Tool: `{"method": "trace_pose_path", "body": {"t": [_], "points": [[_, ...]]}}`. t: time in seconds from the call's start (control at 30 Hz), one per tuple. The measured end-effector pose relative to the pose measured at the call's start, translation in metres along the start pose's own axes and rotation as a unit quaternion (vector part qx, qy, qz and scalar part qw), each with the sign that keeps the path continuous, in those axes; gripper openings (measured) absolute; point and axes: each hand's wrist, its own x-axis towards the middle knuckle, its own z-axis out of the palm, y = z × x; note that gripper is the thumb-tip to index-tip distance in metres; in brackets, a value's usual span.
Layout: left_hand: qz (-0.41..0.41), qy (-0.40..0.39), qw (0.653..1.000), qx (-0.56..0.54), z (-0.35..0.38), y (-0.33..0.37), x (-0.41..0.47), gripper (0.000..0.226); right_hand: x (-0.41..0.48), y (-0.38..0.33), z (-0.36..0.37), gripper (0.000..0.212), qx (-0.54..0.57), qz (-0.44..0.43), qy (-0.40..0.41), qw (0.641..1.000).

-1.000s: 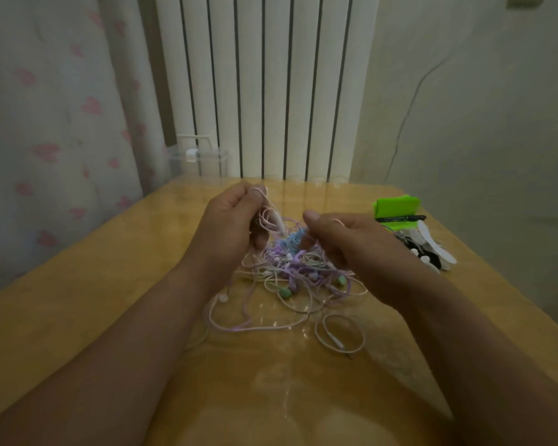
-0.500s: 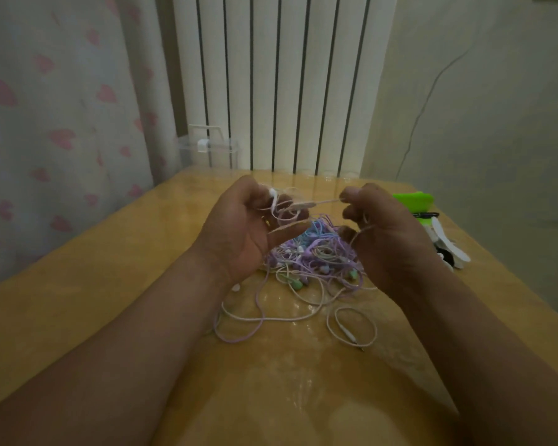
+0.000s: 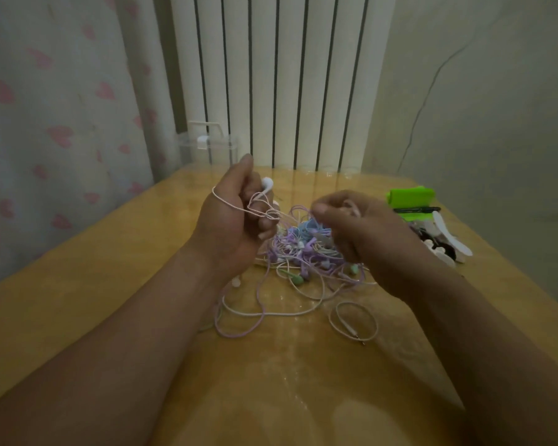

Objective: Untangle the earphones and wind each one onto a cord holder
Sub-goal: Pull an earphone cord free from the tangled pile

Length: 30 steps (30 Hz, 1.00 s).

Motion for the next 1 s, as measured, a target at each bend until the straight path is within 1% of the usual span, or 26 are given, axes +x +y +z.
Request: {"method": "trace_pose_path", "body": {"t": [0.03, 0.07, 0.1, 0.13, 0.2, 0.27, 0.3, 0.33, 0.37, 0.43, 0.47, 0.53, 0.57, 0.7, 0.77, 0.8, 0.87, 0.9, 0.97, 1.0], "points": [[-0.002, 0.002, 1.000, -0.007, -0.001, 0.000, 0.000, 0.053, -0.003, -0.001, 0.004, 0.022, -0.058, -0.005, -0.032, 0.998], [0.000, 0.005, 1.000, -0.005, -0.001, 0.000, 0.001, 0.052, -0.004, -0.001, 0.007, 0.024, -0.092, -0.018, -0.059, 0.994], [0.001, 0.009, 1.000, 0.000, -0.001, -0.001, 0.001, 0.052, -0.006, -0.003, 0.009, 0.024, -0.095, -0.030, -0.069, 0.993], [0.002, 0.011, 1.000, 0.008, -0.001, -0.002, 0.001, 0.051, -0.007, -0.005, 0.009, 0.022, -0.075, -0.039, -0.071, 0.994], [0.013, 0.014, 0.998, 0.054, -0.001, -0.002, 0.001, 0.046, -0.006, -0.005, 0.005, 0.017, -0.035, -0.047, -0.051, 0.997], [0.025, 0.007, 0.995, 0.099, 0.002, -0.002, 0.000, 0.038, -0.004, -0.004, -0.003, 0.010, -0.049, -0.052, -0.036, 0.997], [0.024, -0.001, 0.994, 0.108, 0.004, -0.002, -0.002, 0.034, -0.004, -0.004, -0.006, 0.008, -0.062, -0.047, -0.056, 0.995], [0.026, -0.014, 0.993, 0.113, 0.005, -0.002, -0.003, 0.031, -0.005, -0.005, -0.008, 0.008, -0.074, -0.041, -0.092, 0.992], [0.030, -0.027, 0.992, 0.119, 0.007, -0.002, -0.004, 0.028, -0.007, -0.007, -0.008, 0.012, -0.072, -0.034, -0.132, 0.988], [0.041, -0.042, 0.989, 0.137, 0.007, -0.002, -0.005, 0.025, -0.009, -0.008, -0.005, 0.028, -0.011, -0.017, -0.190, 0.982], [0.048, -0.046, 0.987, 0.149, 0.006, -0.001, -0.005, 0.025, -0.009, -0.008, -0.003, 0.036, 0.034, 0.001, -0.203, 0.979], [0.062, -0.050, 0.981, 0.179, 0.005, -0.001, -0.006, 0.028, -0.007, -0.009, -0.001, 0.045, 0.100, 0.034, -0.211, 0.972], [0.068, -0.053, 0.977, 0.194, 0.005, -0.002, -0.006, 0.030, -0.007, -0.010, 0.001, 0.045, 0.113, 0.042, -0.210, 0.970], [0.084, -0.056, 0.967, 0.233, 0.008, -0.007, -0.006, 0.033, -0.007, -0.009, 0.006, 0.039, 0.161, 0.089, -0.189, 0.965], [0.095, -0.048, 0.962, 0.251, 0.008, -0.007, -0.006, 0.031, -0.006, -0.008, 0.007, 0.022, 0.153, 0.098, -0.166, 0.969], [0.098, -0.038, 0.960, 0.259, 0.008, -0.006, -0.006, 0.029, -0.004, -0.006, 0.005, 0.017, 0.140, 0.101, -0.140, 0.975], [0.094, -0.003, 0.960, 0.262, 0.004, -0.002, -0.004, 0.027, 0.001, -0.004, -0.005, 0.020, 0.132, 0.086, -0.059, 0.986], [0.090, 0.012, 0.963, 0.253, 0.002, 0.002, -0.002, 0.027, 0.004, -0.005, -0.011, 0.023, 0.150, 0.066, -0.015, 0.986], [0.079, 0.027, 0.971, 0.224, -0.004, 0.007, 0.001, 0.029, 0.006, -0.003, -0.020, 0.034, 0.203, 0.035, 0.056, 0.977], [0.073, 0.026, 0.974, 0.212, -0.006, 0.009, 0.002, 0.030, 0.006, -0.004, -0.023, 0.038, 0.217, 0.023, 0.075, 0.973]]}}
